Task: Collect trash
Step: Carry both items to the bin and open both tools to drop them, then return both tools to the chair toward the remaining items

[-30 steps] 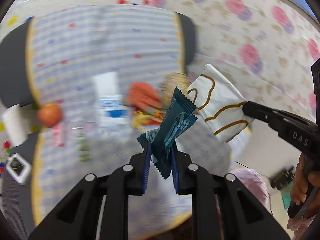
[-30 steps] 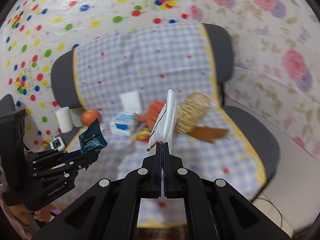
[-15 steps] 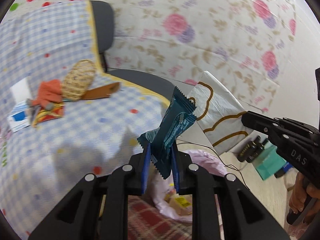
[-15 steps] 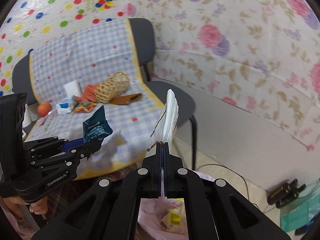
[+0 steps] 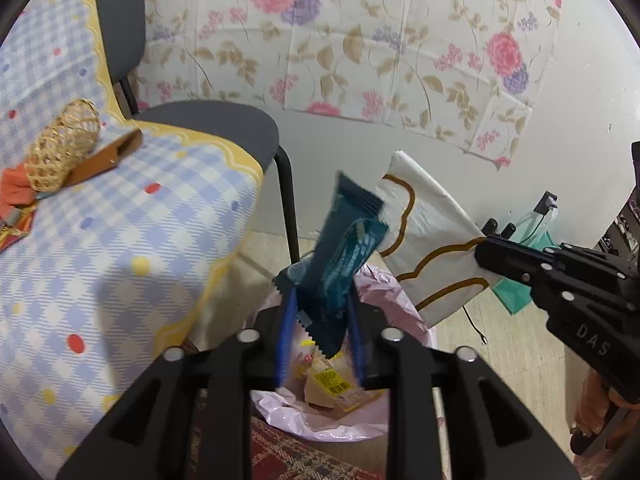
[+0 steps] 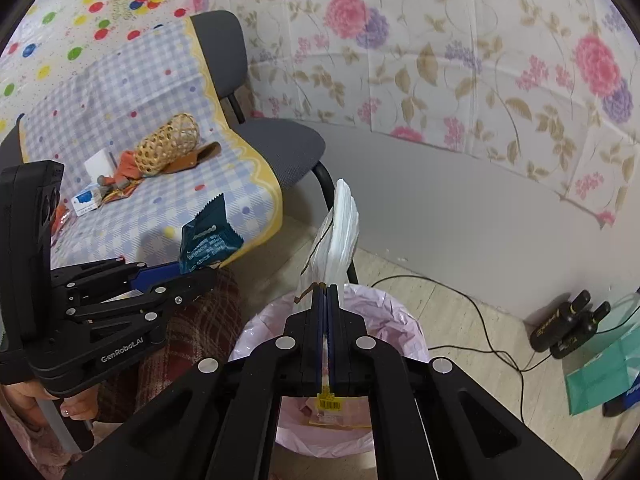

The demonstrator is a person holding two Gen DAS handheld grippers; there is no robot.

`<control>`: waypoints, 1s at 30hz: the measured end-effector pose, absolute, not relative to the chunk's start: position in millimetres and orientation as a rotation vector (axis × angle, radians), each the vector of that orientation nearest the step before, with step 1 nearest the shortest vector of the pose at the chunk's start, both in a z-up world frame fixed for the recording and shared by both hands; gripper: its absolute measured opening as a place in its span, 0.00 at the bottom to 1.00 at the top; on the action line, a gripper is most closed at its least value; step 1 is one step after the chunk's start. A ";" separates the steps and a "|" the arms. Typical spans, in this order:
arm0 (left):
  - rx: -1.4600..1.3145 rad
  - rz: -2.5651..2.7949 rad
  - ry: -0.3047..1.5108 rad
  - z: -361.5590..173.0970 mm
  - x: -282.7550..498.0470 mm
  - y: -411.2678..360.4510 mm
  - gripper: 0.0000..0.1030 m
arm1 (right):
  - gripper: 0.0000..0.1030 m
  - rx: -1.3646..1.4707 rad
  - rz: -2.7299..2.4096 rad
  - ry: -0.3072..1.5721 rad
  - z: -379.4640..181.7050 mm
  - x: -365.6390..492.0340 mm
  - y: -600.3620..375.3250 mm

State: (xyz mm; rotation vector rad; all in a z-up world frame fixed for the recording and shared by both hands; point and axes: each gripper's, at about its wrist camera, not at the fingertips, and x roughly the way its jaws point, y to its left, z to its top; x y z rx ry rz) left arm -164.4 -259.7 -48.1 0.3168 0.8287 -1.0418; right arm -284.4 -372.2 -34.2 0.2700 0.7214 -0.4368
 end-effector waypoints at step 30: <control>0.183 -0.834 0.754 -2.6 -105.5 -177.5 0.61 | 0.20 0.242 -0.347 0.660 -8.4 -235.2 -356.6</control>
